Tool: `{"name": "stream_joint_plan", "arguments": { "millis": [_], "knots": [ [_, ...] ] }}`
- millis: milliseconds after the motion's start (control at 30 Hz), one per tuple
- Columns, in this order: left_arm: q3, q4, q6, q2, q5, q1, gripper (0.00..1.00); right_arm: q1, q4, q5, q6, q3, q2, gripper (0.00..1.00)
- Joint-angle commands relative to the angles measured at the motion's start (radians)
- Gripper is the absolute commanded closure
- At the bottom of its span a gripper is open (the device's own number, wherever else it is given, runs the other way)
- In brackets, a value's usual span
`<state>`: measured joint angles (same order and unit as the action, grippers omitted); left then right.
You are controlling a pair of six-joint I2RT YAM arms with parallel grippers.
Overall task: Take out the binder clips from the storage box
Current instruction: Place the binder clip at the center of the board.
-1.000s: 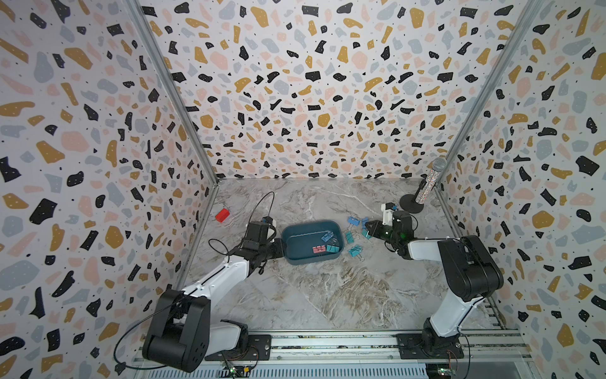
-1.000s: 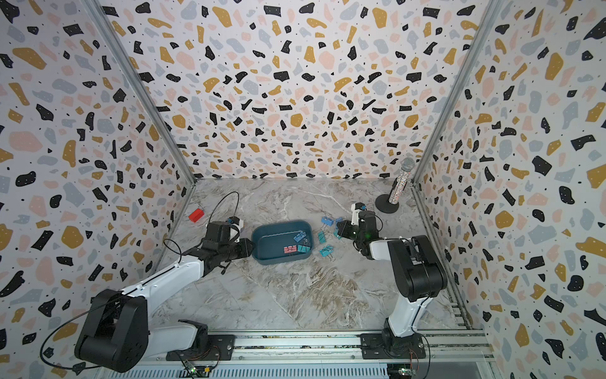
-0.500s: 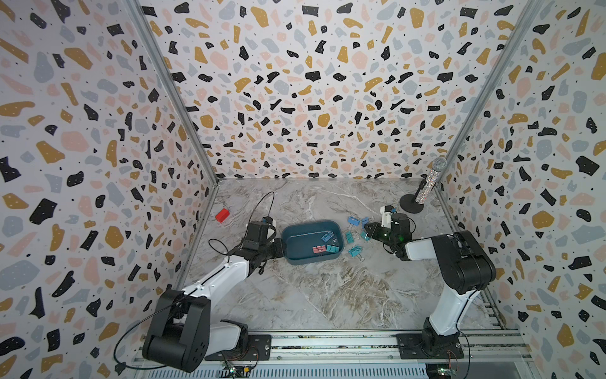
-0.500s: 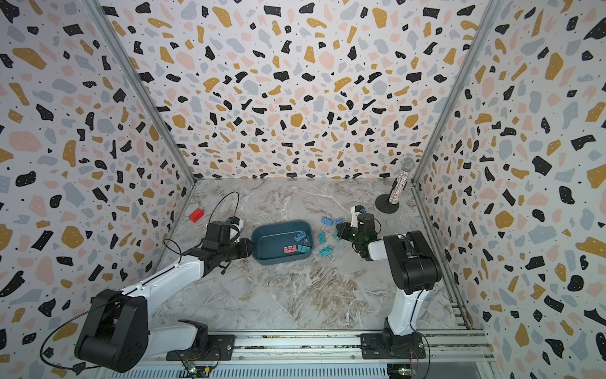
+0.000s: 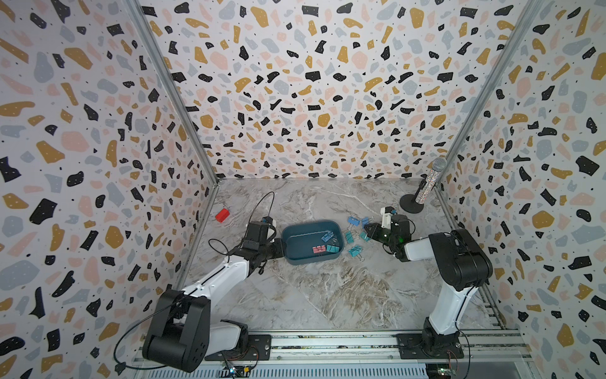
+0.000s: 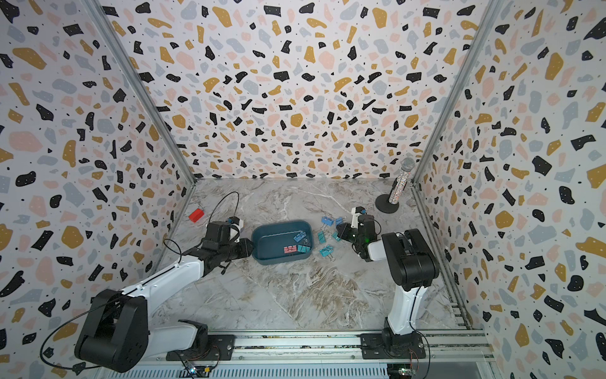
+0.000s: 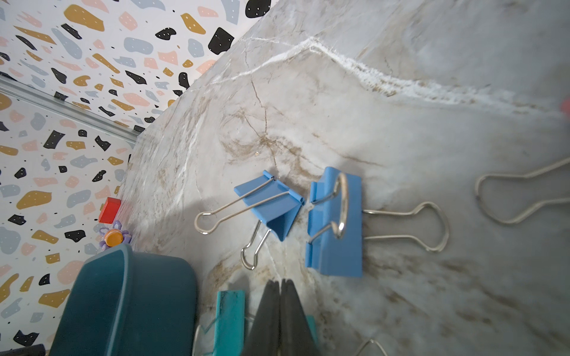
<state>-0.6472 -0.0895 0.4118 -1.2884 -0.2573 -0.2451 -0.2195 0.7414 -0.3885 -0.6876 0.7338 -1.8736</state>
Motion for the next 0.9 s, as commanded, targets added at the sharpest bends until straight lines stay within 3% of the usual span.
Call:
{"name": "stream_joint_plan", "arguments": {
  "millis": [0,500,867],
  "knots": [
    [0.017,0.005,-0.008,0.022,-0.008,0.000,0.76,0.008,0.014,0.002,-0.001,-0.015,-0.005,0.90],
    [0.017,0.005,-0.008,0.021,-0.008,0.000,0.76,0.012,0.034,-0.008,-0.018,-0.025,-0.029,0.79],
    [0.015,0.005,-0.008,0.024,-0.008,0.000,0.76,0.018,-0.026,0.005,0.010,-0.026,0.036,0.62]
  ]
}}
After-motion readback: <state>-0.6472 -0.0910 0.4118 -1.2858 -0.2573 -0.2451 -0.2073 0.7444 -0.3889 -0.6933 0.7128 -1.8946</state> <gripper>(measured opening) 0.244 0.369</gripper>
